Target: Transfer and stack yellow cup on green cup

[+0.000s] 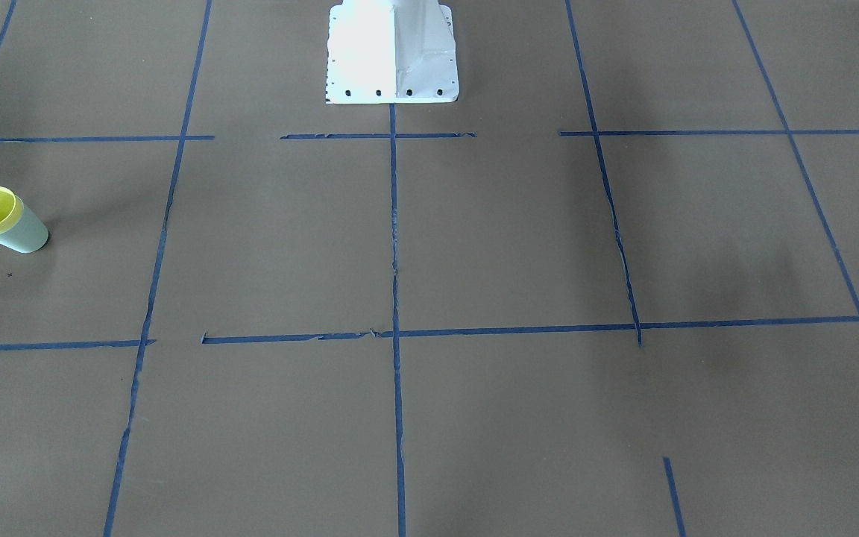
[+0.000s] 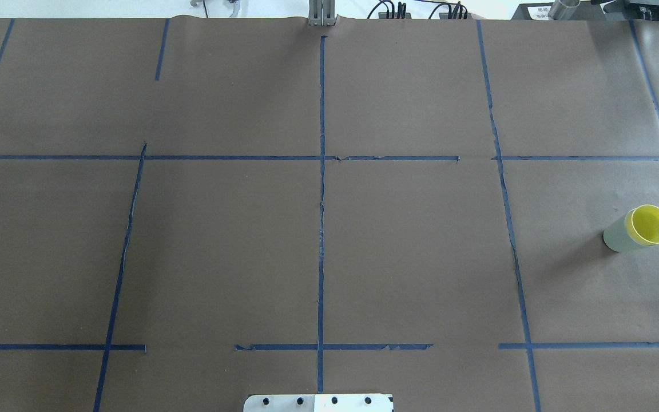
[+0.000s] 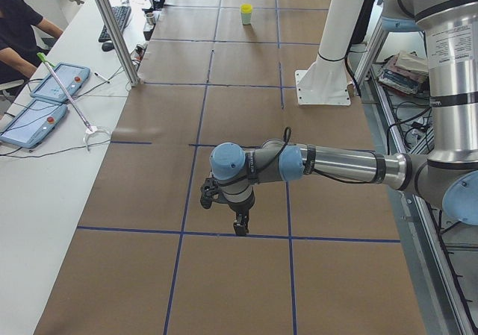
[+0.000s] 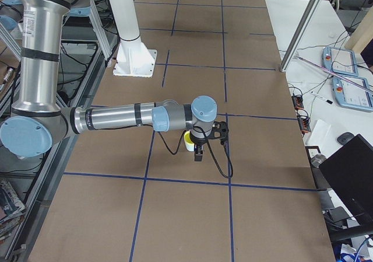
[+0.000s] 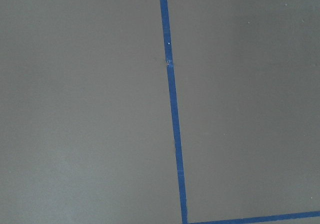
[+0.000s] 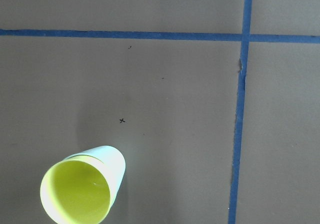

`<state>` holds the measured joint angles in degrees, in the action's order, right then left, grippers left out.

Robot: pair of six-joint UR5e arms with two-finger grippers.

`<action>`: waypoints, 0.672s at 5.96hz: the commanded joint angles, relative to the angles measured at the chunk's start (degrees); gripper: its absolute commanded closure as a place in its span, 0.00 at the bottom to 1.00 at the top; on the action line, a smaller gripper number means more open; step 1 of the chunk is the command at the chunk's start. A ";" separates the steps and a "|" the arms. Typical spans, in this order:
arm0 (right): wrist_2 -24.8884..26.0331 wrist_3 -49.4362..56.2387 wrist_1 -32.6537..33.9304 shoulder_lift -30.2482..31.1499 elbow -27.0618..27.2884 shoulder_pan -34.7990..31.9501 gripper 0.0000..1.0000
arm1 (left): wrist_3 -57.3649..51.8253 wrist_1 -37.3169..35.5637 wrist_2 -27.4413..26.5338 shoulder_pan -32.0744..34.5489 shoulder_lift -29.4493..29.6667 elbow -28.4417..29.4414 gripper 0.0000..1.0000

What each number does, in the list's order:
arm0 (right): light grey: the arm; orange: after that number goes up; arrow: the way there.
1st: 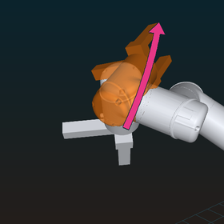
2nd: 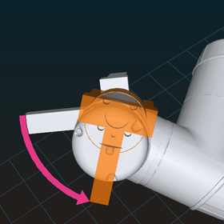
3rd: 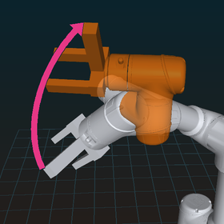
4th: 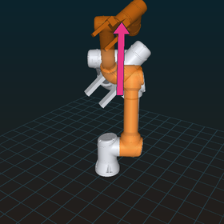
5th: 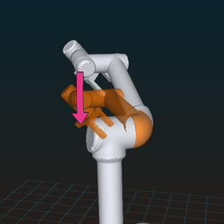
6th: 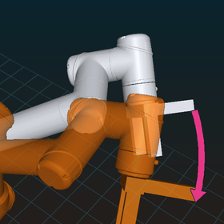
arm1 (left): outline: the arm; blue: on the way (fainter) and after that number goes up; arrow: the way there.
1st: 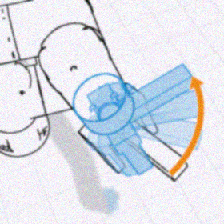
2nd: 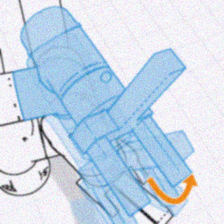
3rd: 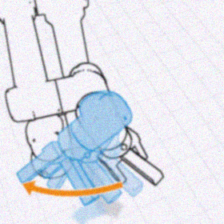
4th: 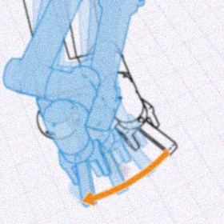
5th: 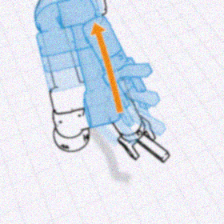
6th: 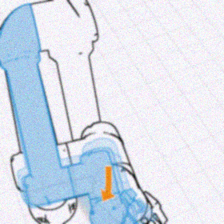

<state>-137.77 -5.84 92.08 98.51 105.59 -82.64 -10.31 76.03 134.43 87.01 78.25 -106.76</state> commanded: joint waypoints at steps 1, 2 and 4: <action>1.71 2.94 1.78 0.71 0.14 -1.47 0.00 | -0.14 0.61 0.04 0.00 0.14 1.64 0.00; 4.33 2.77 1.35 0.98 0.14 -1.39 0.00 | -0.23 0.79 -0.04 0.00 0.32 1.82 0.00; 4.18 2.68 1.34 0.89 0.05 -1.39 0.00 | -0.58 0.88 0.04 -0.09 2.07 1.21 0.00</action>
<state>-133.70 -3.10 93.45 99.39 105.72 -84.01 -10.77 76.86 134.45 86.95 79.40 -105.17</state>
